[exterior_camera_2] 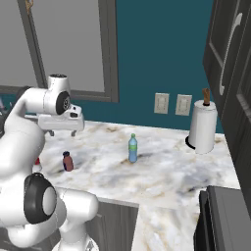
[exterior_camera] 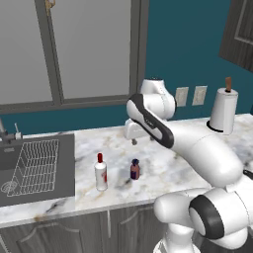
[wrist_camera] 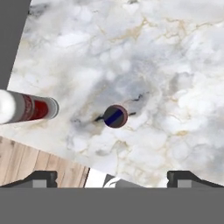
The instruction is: Place the drinks on the dining counter in a tight cluster.
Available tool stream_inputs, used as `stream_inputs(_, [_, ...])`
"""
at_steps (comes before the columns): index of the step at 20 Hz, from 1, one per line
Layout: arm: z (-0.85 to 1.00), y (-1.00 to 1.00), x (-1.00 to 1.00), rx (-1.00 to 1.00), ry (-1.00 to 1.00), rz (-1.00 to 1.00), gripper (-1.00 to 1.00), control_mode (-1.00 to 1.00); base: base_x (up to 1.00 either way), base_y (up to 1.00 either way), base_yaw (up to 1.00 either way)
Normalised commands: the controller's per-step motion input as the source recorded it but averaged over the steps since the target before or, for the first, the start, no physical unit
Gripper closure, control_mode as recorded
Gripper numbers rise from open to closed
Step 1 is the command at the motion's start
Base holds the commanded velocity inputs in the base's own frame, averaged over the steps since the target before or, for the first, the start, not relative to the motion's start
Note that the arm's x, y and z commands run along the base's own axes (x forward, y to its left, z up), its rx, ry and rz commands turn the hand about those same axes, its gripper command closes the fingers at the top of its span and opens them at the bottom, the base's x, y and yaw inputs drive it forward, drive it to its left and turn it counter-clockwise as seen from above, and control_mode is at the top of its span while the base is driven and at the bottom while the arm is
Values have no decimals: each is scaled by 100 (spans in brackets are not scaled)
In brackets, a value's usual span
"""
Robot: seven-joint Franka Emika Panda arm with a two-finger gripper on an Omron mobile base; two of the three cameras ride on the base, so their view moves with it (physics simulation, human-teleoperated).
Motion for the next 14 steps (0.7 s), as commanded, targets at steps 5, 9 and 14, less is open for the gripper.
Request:
stream_inputs(5, [-37,16,14,0,4,0,-100,-100,0,0,0])
stream_inputs(9, [-26,1,11,0,2,0,-100,-100,0,0,0])
stream_inputs(14, [-25,0,0,0,0,1,-100,-100,0,0,0])
